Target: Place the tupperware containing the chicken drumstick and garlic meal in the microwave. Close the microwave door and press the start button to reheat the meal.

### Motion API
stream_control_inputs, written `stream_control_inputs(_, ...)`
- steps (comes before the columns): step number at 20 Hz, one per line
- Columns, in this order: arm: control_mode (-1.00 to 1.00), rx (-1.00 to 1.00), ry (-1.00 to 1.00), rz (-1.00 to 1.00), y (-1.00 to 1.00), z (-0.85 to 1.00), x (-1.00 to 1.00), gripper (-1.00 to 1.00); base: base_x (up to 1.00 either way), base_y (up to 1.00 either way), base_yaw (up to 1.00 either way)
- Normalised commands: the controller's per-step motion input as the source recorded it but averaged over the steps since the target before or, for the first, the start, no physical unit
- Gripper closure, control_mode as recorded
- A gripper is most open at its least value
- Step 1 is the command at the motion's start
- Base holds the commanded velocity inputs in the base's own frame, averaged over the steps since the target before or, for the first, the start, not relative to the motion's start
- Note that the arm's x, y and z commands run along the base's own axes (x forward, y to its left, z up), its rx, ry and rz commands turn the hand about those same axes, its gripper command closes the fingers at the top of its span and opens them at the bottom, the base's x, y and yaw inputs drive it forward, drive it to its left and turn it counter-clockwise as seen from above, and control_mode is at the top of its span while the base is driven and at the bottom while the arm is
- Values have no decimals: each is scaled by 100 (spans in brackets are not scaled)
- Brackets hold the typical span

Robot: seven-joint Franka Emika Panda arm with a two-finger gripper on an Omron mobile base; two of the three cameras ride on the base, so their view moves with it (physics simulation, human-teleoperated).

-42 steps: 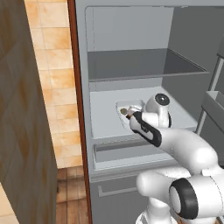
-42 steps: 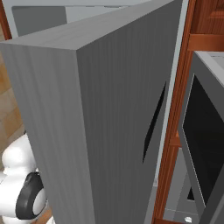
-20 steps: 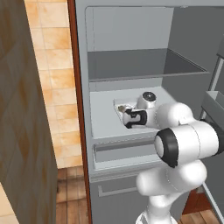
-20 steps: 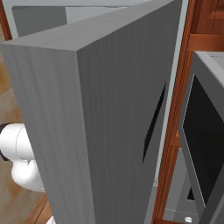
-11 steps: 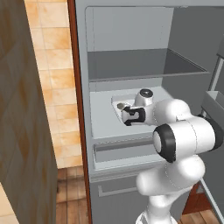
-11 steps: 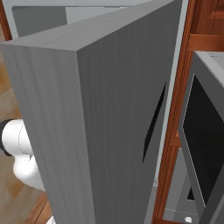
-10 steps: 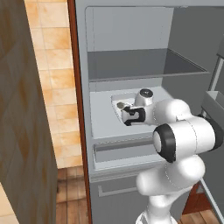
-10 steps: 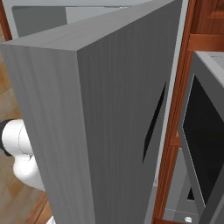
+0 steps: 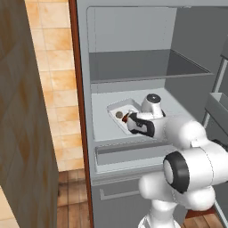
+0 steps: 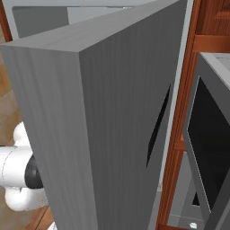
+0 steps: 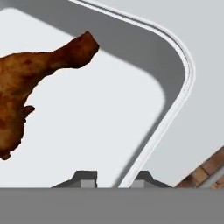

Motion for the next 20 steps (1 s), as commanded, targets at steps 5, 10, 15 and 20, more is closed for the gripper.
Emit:
stream_control_inputs(5, -100, 0, 3, -6, 0, 21, -100, 100, 0, 0, 0)
stream_control_inputs(10, -100, 0, 3, -4, -4, 62, -100, 100, 0, 0, 0)
stream_control_inputs(15, -100, 2, 1, 0, -16, 71, -100, 100, 0, 0, 0)
stream_control_inputs(20, -100, 4, 2, -1, -18, 79, -88, 100, 0, 0, 0)
